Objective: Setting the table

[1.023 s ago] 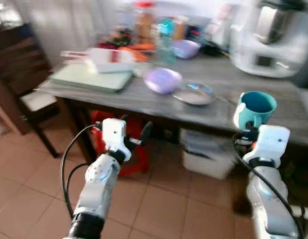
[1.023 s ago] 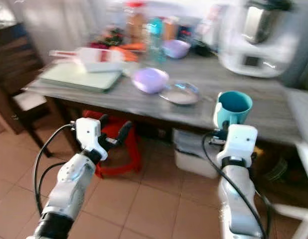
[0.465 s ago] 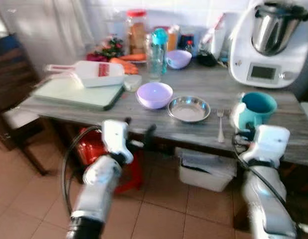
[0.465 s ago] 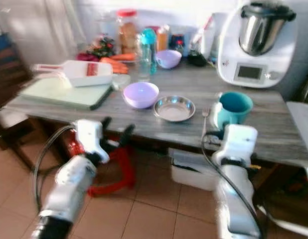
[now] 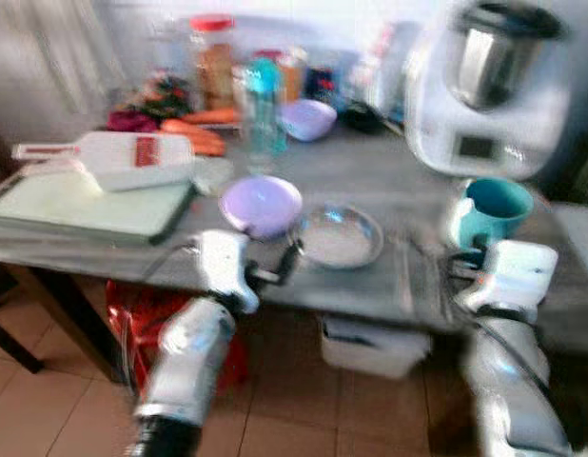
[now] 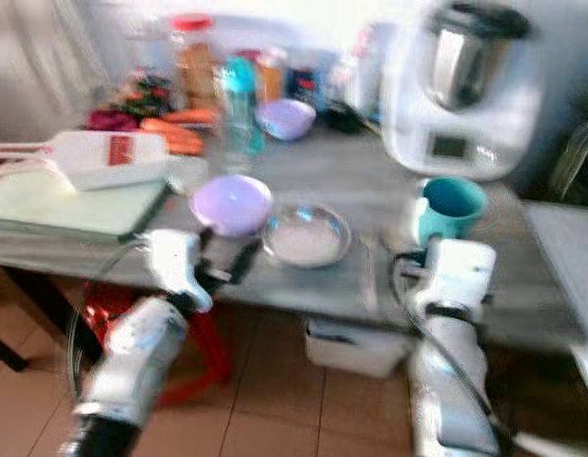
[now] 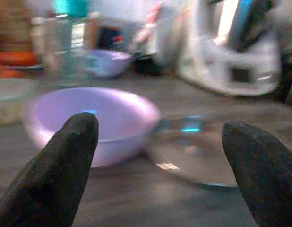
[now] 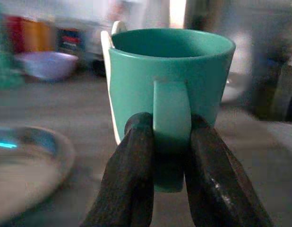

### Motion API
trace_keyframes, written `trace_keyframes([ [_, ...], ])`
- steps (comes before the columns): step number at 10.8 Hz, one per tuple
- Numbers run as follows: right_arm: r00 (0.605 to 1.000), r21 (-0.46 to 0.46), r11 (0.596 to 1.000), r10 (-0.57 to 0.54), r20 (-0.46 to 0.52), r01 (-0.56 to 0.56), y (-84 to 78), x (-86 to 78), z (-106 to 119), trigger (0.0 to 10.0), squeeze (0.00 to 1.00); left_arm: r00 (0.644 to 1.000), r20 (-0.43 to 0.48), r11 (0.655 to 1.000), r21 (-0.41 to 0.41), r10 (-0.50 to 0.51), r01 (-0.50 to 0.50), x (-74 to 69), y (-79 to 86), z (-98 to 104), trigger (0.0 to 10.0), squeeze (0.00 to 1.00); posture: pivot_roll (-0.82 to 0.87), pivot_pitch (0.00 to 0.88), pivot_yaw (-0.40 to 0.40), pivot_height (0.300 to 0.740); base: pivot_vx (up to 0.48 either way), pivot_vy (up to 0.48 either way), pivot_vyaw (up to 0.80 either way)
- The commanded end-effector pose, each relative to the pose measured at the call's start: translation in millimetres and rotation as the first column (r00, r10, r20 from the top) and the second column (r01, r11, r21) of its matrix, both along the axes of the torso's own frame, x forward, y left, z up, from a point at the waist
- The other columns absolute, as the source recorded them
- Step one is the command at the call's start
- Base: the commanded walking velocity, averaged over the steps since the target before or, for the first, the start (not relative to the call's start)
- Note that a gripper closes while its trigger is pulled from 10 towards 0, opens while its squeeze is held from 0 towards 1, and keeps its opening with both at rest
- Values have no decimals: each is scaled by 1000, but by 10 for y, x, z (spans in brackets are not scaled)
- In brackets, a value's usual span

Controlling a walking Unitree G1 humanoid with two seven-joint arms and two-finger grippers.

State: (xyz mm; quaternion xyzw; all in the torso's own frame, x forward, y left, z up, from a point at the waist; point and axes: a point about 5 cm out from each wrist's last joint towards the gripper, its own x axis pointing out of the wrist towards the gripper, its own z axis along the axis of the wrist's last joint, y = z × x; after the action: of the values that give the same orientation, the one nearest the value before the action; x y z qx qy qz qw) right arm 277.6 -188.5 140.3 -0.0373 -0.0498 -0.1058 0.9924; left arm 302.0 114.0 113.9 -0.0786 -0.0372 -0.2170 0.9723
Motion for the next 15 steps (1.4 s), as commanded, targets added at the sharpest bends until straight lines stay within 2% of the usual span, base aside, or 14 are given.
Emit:
trace_keyframes([
  [1,999,-24,1000,-12,32,13,-65,-12,73,10000,0,1000,14,1000,-10,-19,19,9,-81,55,10000,0,31,0,5,740,390,0,0],
  [4,998,-51,998,35,47,-33,-11,2,104,10000,0,1000,23,1000,-14,5,-4,3,-76,79,10000,0,32,0,3,740,346,0,0],
  [6,998,-58,998,36,55,-33,-13,-3,122,10000,0,998,57,1000,-4,-3,3,-60,-45,151,10000,0,32,0,4,740,0,0,737],
  [7,998,-58,998,35,54,-32,-24,-2,119,10000,0,995,59,996,36,-83,81,-160,14,132,10000,0,40,0,-4,740,0,0,0],
  [8,998,-58,998,37,53,-34,-24,4,119,10000,0,993,62,993,60,-104,101,-188,47,122,10000,0,42,0,-5,740,0,0,0],
  [9,997,-60,997,45,55,-41,-29,33,129,10000,0,992,45,991,73,-119,116,-241,160,102,10000,0,47,0,-9,740,0,0,0],
  [10,996,-55,997,57,64,-53,-33,54,145,10000,0,988,42,987,72,-148,145,-275,180,100,10000,0,48,0,-9,740,0,0,0],
  [11,995,-77,993,91,46,-87,-92,141,152,10000,0,973,25,972,51,-229,227,-341,155,98,10000,0,50,0,-9,740,0,0,0],
  [13,990,-77,988,137,19,-135,-158,281,170,10000,0,944,-23,944,32,-329,329,-410,108,43,10000,0,47,0,-12,740,0,0,0],
  [14,987,-69,985,159,-12,-159,-207,390,144,10000,0,914,-45,915,13,-403,404,-471,62,24,10000,0,47,0,-13,740,0,0,0],
  [15,985,-54,984,171,-30,-172,-241,486,85,10000,0,904,-63,905,10,-424,425,-492,47,8,10000,0,51,0,-14,740,0,0,0],
])
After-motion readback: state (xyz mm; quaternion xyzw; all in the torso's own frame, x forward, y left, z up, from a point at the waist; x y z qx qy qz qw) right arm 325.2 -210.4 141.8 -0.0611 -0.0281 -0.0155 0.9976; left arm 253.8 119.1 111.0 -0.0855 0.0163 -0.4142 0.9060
